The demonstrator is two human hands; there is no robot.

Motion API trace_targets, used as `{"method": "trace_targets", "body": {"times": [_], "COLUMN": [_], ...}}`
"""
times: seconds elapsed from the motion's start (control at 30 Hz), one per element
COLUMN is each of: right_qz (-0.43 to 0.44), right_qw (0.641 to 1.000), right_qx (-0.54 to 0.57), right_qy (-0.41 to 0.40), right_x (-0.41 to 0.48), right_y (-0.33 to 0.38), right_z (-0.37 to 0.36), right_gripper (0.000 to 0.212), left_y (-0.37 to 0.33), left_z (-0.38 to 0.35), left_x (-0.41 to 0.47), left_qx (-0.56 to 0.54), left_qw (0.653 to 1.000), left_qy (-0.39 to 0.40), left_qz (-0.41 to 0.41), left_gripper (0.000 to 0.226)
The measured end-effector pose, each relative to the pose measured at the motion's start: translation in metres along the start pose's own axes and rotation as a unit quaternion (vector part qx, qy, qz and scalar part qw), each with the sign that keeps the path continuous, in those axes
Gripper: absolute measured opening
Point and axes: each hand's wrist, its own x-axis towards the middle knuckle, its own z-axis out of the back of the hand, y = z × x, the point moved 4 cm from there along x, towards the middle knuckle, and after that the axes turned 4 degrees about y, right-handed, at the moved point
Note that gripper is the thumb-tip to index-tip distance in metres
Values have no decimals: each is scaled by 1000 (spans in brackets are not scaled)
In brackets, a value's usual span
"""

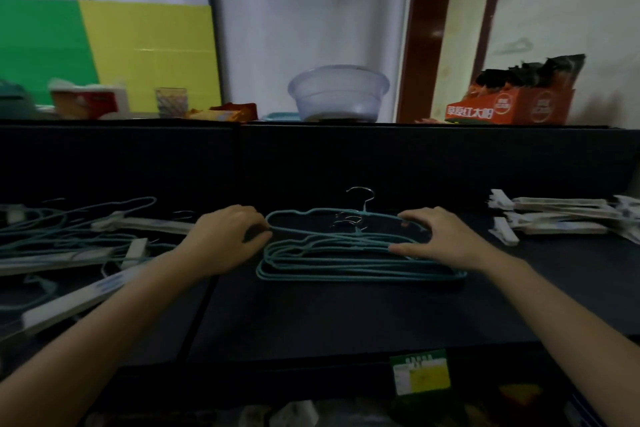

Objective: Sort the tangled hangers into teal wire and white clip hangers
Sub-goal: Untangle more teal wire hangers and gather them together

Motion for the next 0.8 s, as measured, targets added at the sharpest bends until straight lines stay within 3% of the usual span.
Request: {"method": "trace_targets", "body": {"times": [0.1, 0.2, 0.3, 0.4, 0.6, 0.8], "right_qz": [18, 38, 83, 134, 226, 262], "right_qw": [999, 994, 990, 988, 971, 963], "right_qx": [-6, -53, -102, -77, -58, -47], "right_qy": [37, 84, 52, 21, 41, 51], "right_x": [9, 9, 10, 9, 4, 6], "right_y": [-2, 4, 22, 55, 133, 208], "right_z": [-11, -18, -18, -22, -47, -79], "right_gripper": [121, 105, 78, 62, 43, 34], "left_y": [4, 8, 13, 20, 44, 82], "left_z": [3, 6, 7, 12, 27, 43], "left_x": [-16, -31, -50, -72, -127, -187], "left_qx": [4, 15, 26, 31, 56, 53], "left_qw": [999, 997, 994, 989, 980, 972], "left_qy": [-18, -36, -48, -56, -58, -72], "left_qz": [34, 65, 99, 133, 182, 219], "left_gripper": [28, 26, 26, 27, 25, 25]}}
